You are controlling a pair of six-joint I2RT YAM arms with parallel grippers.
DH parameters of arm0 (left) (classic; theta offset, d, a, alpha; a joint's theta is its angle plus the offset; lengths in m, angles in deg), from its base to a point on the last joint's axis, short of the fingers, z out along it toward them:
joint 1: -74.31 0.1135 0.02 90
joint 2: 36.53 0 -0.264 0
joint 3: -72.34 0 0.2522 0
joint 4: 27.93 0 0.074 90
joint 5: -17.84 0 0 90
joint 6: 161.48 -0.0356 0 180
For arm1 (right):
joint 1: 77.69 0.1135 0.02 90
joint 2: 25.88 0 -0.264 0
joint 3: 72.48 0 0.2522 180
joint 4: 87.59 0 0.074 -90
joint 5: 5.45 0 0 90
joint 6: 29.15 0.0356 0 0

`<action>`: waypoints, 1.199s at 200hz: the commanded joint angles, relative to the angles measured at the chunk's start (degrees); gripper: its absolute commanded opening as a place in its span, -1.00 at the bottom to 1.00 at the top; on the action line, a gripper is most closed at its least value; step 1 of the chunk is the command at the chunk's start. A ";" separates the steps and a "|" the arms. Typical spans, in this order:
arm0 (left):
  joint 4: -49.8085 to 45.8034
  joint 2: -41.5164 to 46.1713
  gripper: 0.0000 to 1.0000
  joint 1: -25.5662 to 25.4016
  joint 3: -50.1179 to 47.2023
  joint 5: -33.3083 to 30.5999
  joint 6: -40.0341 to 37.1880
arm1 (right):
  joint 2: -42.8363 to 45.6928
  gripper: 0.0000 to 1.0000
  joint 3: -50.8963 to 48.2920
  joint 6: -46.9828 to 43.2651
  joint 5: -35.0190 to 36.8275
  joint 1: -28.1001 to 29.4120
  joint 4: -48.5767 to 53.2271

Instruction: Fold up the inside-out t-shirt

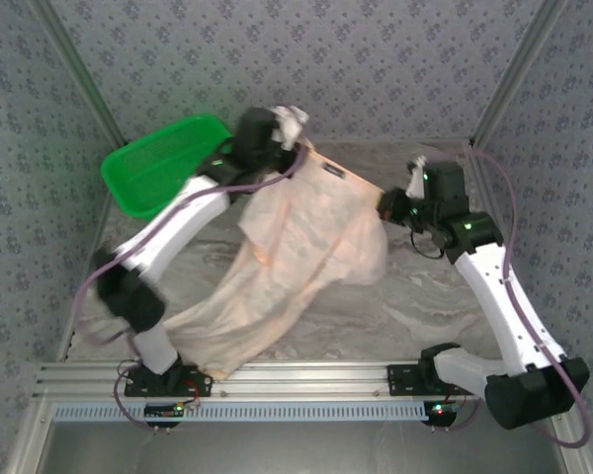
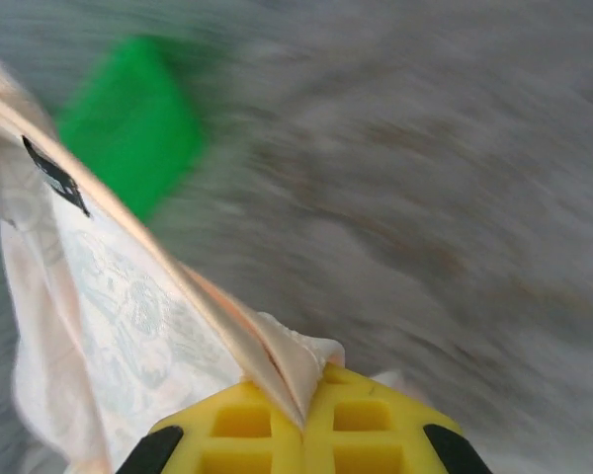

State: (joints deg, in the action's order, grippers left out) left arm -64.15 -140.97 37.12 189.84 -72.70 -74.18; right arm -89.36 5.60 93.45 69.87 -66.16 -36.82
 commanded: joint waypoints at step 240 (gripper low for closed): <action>-19.81 35.17 0.72 12.02 -64.89 -11.30 52.00 | -66.68 0.22 42.78 -17.11 25.38 16.87 0.93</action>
State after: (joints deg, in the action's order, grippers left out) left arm -83.60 -105.52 47.02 126.96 -84.06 -26.62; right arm -152.00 43.00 77.03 92.95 -49.77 -38.26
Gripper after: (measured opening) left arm 0.853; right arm 0.621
